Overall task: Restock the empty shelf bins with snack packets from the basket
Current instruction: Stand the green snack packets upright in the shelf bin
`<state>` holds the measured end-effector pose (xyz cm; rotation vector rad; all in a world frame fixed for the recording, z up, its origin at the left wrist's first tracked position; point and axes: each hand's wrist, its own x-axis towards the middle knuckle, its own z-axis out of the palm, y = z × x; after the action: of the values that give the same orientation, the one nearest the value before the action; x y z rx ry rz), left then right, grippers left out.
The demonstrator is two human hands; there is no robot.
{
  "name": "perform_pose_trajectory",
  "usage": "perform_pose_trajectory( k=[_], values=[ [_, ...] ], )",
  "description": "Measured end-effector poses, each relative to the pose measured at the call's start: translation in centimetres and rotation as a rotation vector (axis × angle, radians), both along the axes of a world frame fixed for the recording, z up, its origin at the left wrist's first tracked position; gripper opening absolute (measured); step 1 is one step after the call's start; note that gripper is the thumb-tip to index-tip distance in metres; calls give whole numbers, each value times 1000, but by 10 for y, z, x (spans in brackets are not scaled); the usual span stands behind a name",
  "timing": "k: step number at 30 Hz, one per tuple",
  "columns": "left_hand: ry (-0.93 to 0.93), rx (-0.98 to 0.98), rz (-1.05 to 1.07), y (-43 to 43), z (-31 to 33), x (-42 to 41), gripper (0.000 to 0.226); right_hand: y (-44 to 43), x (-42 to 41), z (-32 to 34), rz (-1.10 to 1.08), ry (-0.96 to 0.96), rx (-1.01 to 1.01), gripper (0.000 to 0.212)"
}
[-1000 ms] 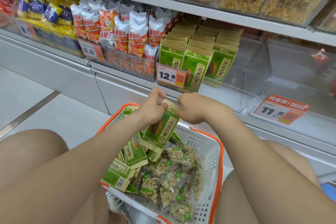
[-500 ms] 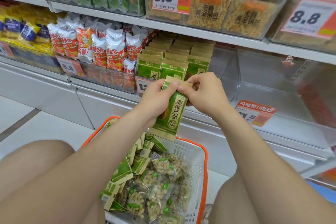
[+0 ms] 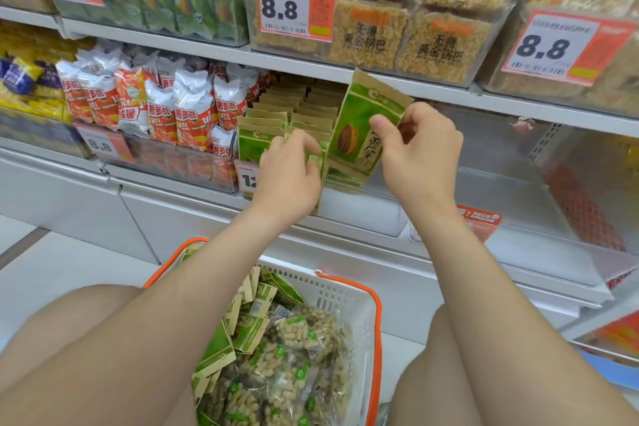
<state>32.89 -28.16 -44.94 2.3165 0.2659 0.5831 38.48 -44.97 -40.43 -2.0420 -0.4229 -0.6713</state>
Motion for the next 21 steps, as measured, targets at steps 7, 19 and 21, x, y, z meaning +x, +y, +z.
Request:
perform_pose_trajectory(
  k=[7, 19, 21],
  values=[
    [215, 616, -111, -2, -20, -1, 67, 10, 30, -32, -3, 299, -314, 23],
    [256, 973, 14, -2, -30, 9, 68, 37, 55, -43, -98, 454, -231, 20],
    [222, 1007, 31, -1, -30, 14, 74, 40, 56, -43, -109, 442, -226, 21]
  ],
)
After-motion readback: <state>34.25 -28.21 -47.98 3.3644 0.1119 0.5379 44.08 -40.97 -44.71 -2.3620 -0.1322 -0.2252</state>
